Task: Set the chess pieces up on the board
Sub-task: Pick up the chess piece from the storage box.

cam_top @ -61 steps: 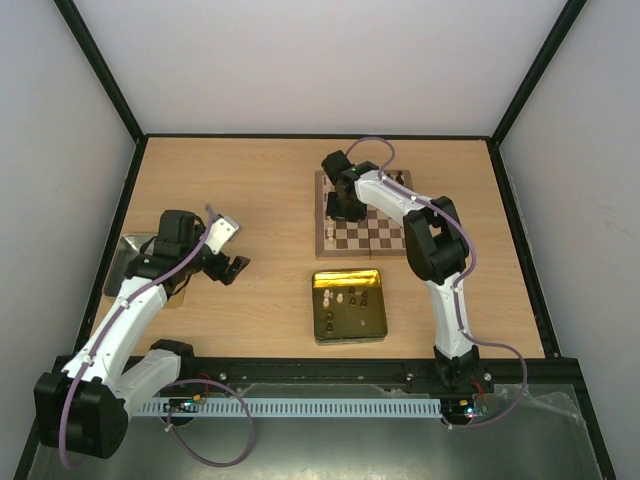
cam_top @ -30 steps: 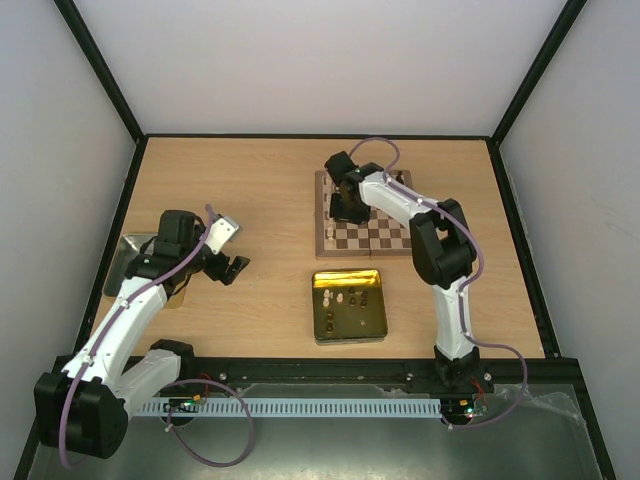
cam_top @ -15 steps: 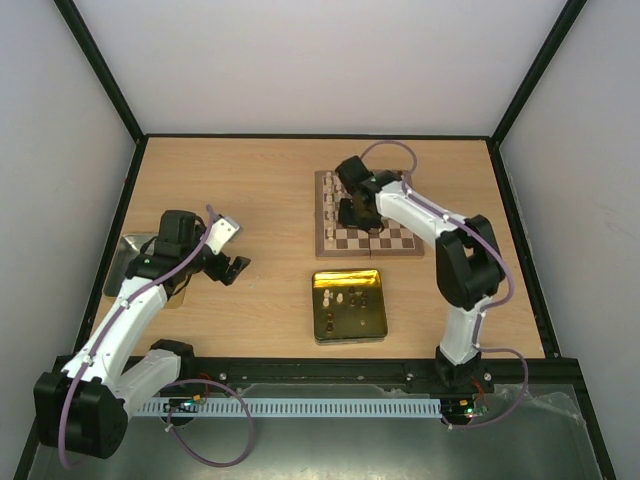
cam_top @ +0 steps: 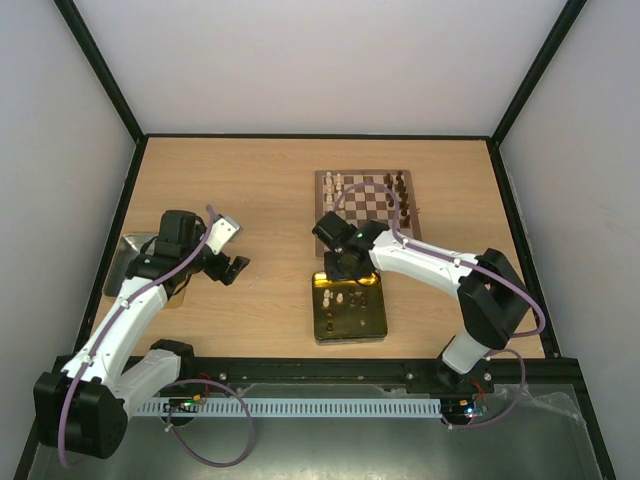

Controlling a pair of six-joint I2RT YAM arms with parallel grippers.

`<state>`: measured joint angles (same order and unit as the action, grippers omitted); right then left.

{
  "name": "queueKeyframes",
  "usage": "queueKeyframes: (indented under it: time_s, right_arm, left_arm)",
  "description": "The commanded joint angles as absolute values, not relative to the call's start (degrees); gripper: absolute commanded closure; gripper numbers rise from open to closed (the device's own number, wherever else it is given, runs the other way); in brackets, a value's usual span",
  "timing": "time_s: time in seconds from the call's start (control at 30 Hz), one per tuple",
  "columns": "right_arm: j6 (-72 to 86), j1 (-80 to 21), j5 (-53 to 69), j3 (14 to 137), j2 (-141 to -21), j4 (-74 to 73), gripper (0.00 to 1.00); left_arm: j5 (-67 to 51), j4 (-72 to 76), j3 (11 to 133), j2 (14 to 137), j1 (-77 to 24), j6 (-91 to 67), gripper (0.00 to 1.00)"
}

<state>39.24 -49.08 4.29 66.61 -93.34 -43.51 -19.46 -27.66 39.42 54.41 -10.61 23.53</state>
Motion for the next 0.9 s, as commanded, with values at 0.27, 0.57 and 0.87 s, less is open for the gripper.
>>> queueKeyframes:
  time_s: [0.27, 0.57, 0.87]
  right_arm:
    - [41.93, -52.85, 4.75, 62.4, -92.23, -39.77, 0.77]
    - [42.62, -56.31, 5.76, 61.7, -93.89, -38.24, 0.77]
    - [42.41, -56.72, 6.82, 59.15, -95.86, -35.47, 0.77]
  left_arm:
    - [-19.0, -27.11, 38.69, 54.03, -10.9, 22.87, 0.01]
    - [-18.98, -27.11, 38.69, 54.2, -10.9, 22.76, 0.01]
    - [-18.94, -27.07, 38.67, 53.95, -10.9, 22.81, 0.01]
